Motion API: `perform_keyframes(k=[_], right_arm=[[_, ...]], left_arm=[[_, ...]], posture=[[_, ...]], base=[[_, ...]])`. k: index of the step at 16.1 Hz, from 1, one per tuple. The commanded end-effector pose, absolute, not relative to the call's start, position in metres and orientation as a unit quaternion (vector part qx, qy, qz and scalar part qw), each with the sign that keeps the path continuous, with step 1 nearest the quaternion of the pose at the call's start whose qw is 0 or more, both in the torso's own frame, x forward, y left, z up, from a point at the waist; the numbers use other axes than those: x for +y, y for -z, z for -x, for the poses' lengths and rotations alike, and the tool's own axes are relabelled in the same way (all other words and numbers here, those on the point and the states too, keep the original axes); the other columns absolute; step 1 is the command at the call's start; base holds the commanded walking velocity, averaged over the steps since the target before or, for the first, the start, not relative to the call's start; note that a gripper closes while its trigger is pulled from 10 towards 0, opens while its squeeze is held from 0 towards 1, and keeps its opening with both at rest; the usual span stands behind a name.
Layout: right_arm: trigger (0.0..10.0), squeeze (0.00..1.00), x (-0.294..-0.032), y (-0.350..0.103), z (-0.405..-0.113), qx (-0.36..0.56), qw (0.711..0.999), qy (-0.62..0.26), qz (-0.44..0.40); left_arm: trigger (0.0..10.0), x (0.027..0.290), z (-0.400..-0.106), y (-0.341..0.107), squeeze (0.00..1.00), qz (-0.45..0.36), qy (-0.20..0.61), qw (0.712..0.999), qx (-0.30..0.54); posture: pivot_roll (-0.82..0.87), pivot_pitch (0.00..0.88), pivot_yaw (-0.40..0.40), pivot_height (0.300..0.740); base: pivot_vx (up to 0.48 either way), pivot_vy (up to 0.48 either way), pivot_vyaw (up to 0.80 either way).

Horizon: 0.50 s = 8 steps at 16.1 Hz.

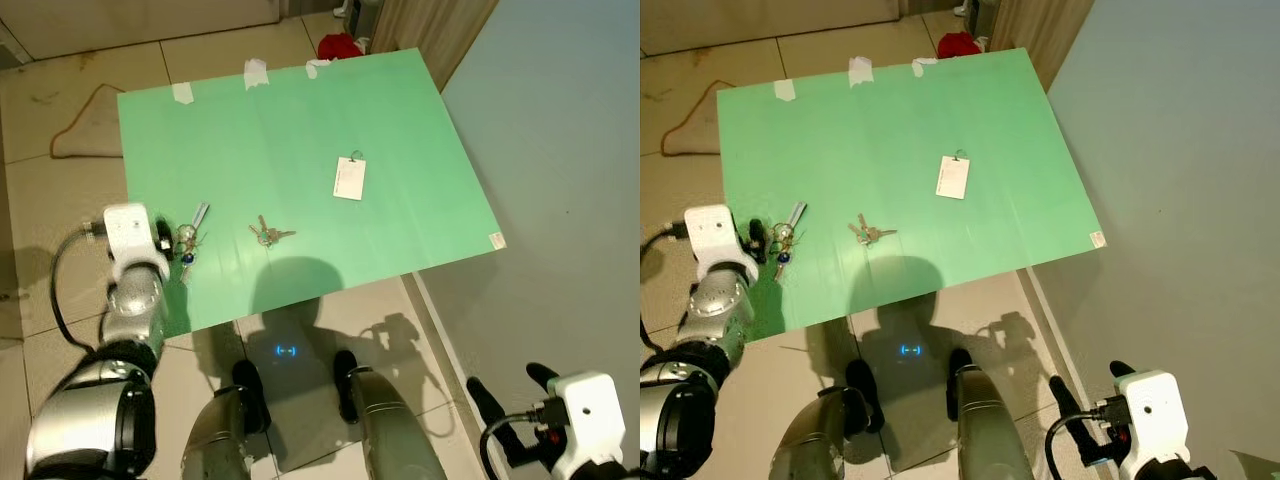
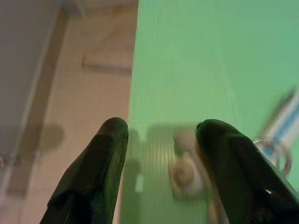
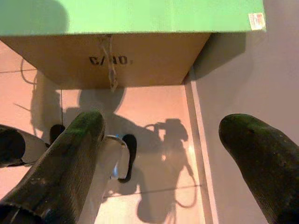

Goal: Hang keys on a hook

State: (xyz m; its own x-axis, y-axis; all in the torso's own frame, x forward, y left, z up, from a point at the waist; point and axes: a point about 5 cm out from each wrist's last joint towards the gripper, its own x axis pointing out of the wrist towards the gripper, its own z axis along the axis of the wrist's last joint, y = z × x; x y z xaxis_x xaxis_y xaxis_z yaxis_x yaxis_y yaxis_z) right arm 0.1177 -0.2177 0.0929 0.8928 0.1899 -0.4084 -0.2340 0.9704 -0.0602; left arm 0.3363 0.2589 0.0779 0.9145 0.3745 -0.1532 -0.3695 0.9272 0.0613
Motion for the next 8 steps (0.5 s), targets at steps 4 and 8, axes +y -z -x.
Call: perform_keyframes(k=[4, 8], right_arm=[[10.0, 0.00, -0.222, -0.092, -0.109, 0.223, 0.968, -0.100, 0.061], [10.0, 0.00, -0.221, -0.092, -0.112, 0.220, 0.968, -0.100, 0.060]], left_arm=[[10.0, 0.248, -0.322, -0.045, 0.00, 0.014, -0.161, 0.973, 0.167], [10.0, 0.236, -0.327, -0.047, 0.00, 0.033, -0.131, 0.977, 0.163]], posture=[[-0.57, 0.452, -0.092, 0.740], [-0.55, 0.445, -0.084, 0.740]], base=[[0.000, 0.000, 0.00], [0.000, 0.000, 0.00]])
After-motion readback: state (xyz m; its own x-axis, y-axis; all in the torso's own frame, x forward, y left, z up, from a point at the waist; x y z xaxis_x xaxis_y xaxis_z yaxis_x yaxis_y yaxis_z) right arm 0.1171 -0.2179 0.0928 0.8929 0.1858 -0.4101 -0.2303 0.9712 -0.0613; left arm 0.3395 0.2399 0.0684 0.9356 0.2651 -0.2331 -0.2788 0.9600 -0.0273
